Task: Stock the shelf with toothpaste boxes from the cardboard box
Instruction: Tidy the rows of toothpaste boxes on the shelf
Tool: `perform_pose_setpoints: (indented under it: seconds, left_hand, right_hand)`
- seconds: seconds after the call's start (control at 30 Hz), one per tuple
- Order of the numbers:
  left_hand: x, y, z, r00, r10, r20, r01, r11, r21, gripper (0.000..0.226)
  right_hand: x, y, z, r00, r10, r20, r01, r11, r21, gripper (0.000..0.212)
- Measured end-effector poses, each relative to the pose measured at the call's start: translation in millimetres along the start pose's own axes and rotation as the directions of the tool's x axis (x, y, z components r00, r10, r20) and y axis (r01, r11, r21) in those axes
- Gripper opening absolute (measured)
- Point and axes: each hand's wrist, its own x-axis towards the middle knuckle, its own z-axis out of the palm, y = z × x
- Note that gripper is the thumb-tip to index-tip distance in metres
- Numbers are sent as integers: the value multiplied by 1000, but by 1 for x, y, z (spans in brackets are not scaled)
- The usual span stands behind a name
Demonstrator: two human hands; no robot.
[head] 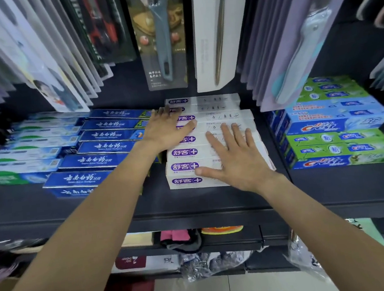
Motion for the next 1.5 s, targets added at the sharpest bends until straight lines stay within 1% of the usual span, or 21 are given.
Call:
perform_pose_setpoints:
  seconds: [0.1, 0.2, 0.23, 0.3, 0.37, 0.43, 0.6, 0.9, 1.1, 1.27, 1.37, 1.43, 1.5]
  left_hand:
    - [3, 8, 3, 998, 60, -34, -60, 998, 22, 73]
    - [11, 9, 8, 993, 16, -120, -14, 1000, 14, 75]
    - [14, 8, 10, 993, -15, -118, 14, 1000, -7, 71]
    - [20, 5, 15, 996, -59, -61, 54, 995, -84, 67]
    - [22, 3, 17, 998, -61, -12, 59, 985, -160, 66]
    - [22, 5, 16, 999, -48, -7, 45, 978, -205, 66]
    - [20, 12, 12, 999, -44, -1, 43, 977, -211, 66]
    - [23, 20, 14, 996, -88, 20, 90, 943, -321, 70]
    - [28, 20, 20, 995, -96, -15, 82, 917, -390, 66]
    - [32, 26, 24, 991, -106, -77, 67, 913, -403, 66]
    - [35, 29, 28, 994, -98, -57, 62, 890, -452, 66]
    - [34, 29, 26, 994, -96, -58, 52, 854, -517, 63]
    - [22, 30, 18, 979, -139, -152, 10, 770, -638, 56]
  right_hand:
    - [1, 2, -3, 999, -17, 41, 17, 1000, 0, 125]
    - [0, 3, -6, 998, -20, 57, 21, 1000, -6, 125]
    - [0, 2, -5, 999, -21, 50, 21, 1000, -10, 125]
    - [0, 2, -4, 999, -19, 36, 20, 1000, -10, 123]
    - [0, 3, -3, 999, -18, 31, 19, 1000, -8, 122]
    - [0, 3, -3, 999, -18, 27, 18, 1000, -11, 121]
    - [-1, 3, -2, 1000, -10, 4, 10, 1000, -6, 122]
    - [-3, 11, -5, 1000, 3, 3, -3, 1000, -18, 119]
    - [-3, 14, -4, 1000, -4, 5, 4, 1000, -14, 121]
    - [-6, 19, -2, 999, 5, -33, -6, 999, -34, 124]
    - [-8, 22, -3, 999, 21, -33, -22, 999, -25, 120]
    - [-8, 23, -3, 999, 18, -42, -20, 999, -34, 119]
    - [-8, 24, -1, 998, 5, -59, -8, 999, -49, 120]
